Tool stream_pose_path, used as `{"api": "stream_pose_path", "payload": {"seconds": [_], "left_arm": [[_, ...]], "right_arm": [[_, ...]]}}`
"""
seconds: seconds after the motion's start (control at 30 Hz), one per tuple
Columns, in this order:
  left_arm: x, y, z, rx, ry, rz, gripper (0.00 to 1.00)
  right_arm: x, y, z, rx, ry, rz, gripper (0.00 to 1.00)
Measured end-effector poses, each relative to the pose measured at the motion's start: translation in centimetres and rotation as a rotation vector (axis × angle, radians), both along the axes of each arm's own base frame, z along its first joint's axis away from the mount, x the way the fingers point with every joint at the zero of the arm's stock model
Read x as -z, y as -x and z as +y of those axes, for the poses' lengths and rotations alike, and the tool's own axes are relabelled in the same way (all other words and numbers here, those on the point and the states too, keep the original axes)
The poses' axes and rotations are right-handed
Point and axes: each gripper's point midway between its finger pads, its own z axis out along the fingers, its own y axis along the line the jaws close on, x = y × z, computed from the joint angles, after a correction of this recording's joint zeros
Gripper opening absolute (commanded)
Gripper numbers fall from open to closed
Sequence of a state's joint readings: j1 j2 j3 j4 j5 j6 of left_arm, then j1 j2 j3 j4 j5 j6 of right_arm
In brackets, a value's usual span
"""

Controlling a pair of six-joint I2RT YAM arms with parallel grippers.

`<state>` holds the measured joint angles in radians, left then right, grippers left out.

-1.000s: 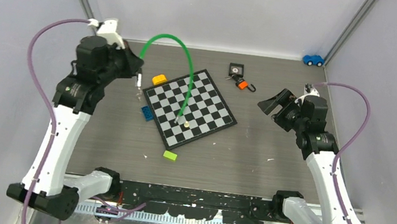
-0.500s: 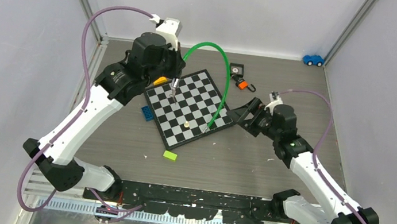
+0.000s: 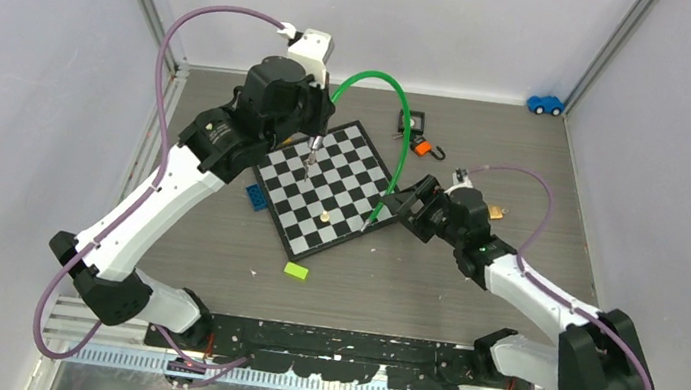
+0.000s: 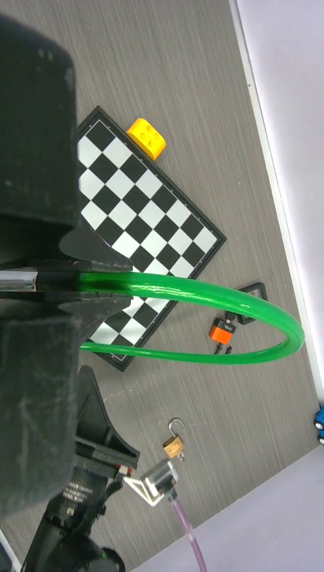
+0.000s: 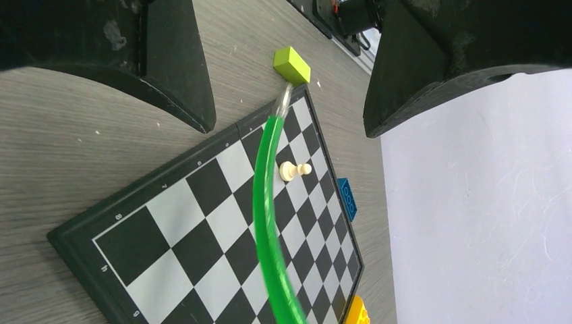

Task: Lock with the key
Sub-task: Pick up the lock from the center of the board.

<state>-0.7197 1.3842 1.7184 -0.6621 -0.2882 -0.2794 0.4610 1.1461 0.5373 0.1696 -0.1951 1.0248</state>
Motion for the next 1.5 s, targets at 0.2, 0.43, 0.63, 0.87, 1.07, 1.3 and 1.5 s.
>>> {"api": "stream_pose_path", "payload": {"seconds": [0.2, 0.43, 0.63, 0.87, 1.07, 1.3, 1.5], "left_arm": [[-0.7, 0.2, -0.5, 0.010, 0.010, -0.014, 0.00], [-1.1, 0.4, -0.8, 0.019, 0.012, -0.023, 0.00], [-1.1, 0.3, -0.7, 0.012, 0.007, -0.026, 0.00], [-1.2, 0.2, -0.6, 0.012, 0.001, -0.032, 0.00], [-1.2, 0.2, -0.6, 0.014, -0.004, -0.034, 0.00], [-1.2, 0.2, -0.6, 0.015, -0.004, -0.035, 0.00], [-0.7, 0.0, -0.6, 0.006, -0.008, -0.035, 0.00]], "right_arm": [[2.3, -1.3, 1.2, 0.012, -0.002, 0.020, 0.77], [4.1, -2.5, 1.9, 0.024, -0.015, 0.031, 0.68], [4.1, -3.1, 3.0, 0.013, -0.062, 0.014, 0.62], [4.7, -3.5, 3.5, 0.012, -0.077, 0.012, 0.51], [5.5, -3.8, 3.7, 0.012, -0.078, 0.024, 0.45], [4.8, -4.1, 4.2, 0.002, -0.106, 0.001, 0.24], [3.9, -4.1, 4.8, -0.023, -0.131, -0.025, 0.00]]}}
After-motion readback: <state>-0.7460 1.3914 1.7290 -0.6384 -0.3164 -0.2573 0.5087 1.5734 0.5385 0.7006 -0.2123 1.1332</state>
